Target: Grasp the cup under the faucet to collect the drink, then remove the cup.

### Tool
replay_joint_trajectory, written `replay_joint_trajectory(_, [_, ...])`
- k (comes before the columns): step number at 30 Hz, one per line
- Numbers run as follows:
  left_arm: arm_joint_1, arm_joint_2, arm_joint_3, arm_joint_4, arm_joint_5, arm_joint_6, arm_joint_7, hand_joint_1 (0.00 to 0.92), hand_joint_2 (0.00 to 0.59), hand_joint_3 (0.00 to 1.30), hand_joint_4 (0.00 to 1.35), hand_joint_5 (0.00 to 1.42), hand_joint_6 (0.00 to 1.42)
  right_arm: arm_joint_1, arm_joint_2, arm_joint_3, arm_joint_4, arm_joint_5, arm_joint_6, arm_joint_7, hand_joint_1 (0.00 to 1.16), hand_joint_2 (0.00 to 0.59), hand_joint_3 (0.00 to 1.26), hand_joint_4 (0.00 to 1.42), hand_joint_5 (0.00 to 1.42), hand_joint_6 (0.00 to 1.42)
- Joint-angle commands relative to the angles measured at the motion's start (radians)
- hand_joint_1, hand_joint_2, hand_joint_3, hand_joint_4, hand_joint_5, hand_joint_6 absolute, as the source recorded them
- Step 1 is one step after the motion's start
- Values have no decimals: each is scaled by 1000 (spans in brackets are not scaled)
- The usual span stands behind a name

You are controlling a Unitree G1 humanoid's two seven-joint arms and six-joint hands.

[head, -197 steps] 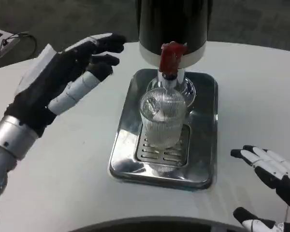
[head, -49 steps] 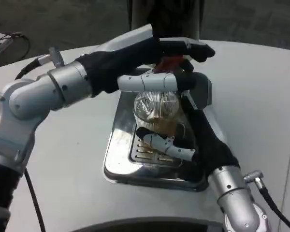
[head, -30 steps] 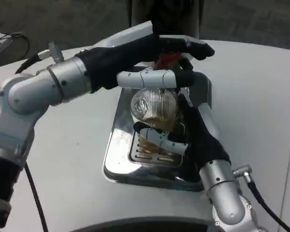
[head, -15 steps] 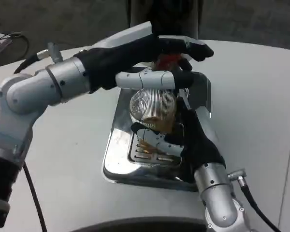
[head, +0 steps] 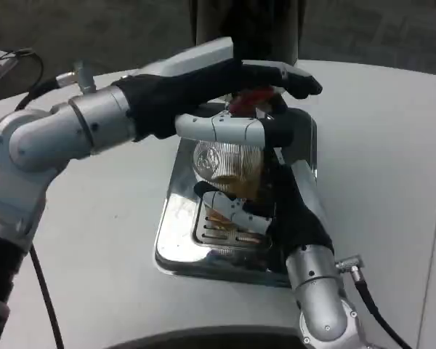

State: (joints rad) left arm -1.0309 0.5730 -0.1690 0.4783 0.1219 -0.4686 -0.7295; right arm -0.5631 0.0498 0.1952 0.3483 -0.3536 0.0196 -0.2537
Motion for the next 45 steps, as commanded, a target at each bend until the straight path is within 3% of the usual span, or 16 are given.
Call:
replay_joint_trajectory(1, [9,21,-15,3,28,2,-24,0,0,246,203,289,164,-18,19,7,23,1,-22,-13,700,206,0,20,22,0])
replay_joint_trajectory(12, [15,25,-12,12,28,-3,-22,0,0,246,204,289,164,-20,38,13,28,-11,-36,-63,704,209,35,108,112,14])
replay_joint_trajectory(28, [3,8,-19,32,29,-7,-18,0,0,251,204,299,164,7,33,24,3,-16,-40,-58,698,223,57,120,122,16])
replay_joint_trajectory(45, [18,19,-12,22,25,-9,-19,0,0,255,217,300,167,19,61,48,-1,-45,-13,-101,683,221,65,122,122,16])
